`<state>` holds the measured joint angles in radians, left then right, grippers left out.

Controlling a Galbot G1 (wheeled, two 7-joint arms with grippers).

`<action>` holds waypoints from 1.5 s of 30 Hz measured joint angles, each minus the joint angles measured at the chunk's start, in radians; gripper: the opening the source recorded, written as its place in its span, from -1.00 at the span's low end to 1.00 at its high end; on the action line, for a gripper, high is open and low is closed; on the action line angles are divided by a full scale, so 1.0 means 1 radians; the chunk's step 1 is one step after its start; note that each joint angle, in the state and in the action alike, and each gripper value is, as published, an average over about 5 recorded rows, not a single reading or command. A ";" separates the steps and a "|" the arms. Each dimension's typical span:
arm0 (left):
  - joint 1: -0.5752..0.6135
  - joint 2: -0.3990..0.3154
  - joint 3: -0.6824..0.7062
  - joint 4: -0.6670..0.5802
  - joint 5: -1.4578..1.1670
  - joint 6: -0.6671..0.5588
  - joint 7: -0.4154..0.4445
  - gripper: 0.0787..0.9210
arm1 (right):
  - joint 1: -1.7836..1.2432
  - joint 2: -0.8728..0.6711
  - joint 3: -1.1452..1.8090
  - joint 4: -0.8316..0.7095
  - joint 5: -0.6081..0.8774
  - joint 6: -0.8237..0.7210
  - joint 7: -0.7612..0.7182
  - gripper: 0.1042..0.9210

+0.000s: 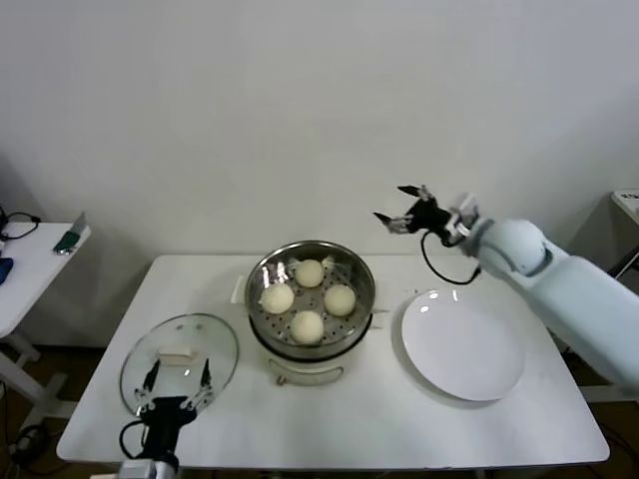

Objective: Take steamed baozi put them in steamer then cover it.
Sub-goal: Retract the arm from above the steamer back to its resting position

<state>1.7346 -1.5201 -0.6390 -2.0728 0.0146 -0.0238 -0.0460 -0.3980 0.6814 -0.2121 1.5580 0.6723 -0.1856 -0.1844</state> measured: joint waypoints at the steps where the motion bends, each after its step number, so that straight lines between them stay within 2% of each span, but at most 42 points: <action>1: -0.003 0.001 -0.002 0.002 0.008 -0.005 -0.002 0.77 | -0.066 0.002 0.059 0.009 -0.010 0.017 0.006 0.76; 12: -0.010 0.046 -0.037 0.031 0.160 -0.070 -0.046 0.77 | -0.672 0.141 0.552 0.068 -0.103 0.245 0.030 0.76; 20: -0.006 0.103 -0.062 0.059 0.418 -0.111 -0.159 0.77 | -0.947 0.277 0.689 0.072 -0.179 0.404 0.042 0.76; 29: -0.032 0.168 -0.070 0.151 0.807 -0.085 -0.296 0.77 | -1.078 0.415 0.742 0.062 -0.254 0.531 0.054 0.76; 38: -0.103 0.200 -0.047 0.338 1.093 -0.071 -0.399 0.77 | -1.124 0.508 0.766 0.067 -0.302 0.598 0.065 0.76; 45: -0.163 0.221 -0.037 0.473 1.215 -0.072 -0.444 0.77 | -1.145 0.554 0.781 0.069 -0.325 0.626 0.070 0.76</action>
<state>1.5714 -1.2993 -0.6758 -1.5996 1.2299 -0.0958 -0.4902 -1.5428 1.2353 0.5689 1.6274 0.3474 0.4409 -0.1140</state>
